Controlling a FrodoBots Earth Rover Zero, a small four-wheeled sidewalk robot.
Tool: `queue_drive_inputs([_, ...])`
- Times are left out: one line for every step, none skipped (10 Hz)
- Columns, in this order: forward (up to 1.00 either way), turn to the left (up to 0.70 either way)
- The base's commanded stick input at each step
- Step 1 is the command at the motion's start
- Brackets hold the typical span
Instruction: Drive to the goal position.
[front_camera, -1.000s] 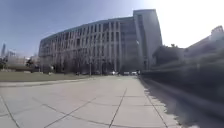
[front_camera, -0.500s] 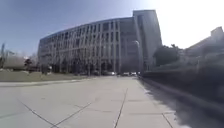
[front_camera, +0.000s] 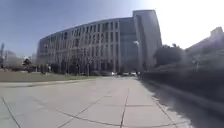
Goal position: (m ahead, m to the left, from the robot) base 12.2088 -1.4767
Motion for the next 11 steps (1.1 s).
queue_drive_inputs([0.7, 0.0])
queue_drive_inputs([0.7, 0.0])
queue_drive_inputs([0.7, 0.0])
queue_drive_inputs([0.7, 0.0])
queue_drive_inputs([0.7, 0.0])
queue_drive_inputs([0.7, 0.0])
queue_drive_inputs([0.7, 0.0])
queue_drive_inputs([0.7, 0.0])
queue_drive_inputs([0.7, 0.0])
queue_drive_inputs([0.7, 0.0])
queue_drive_inputs([0.7, 0.0])
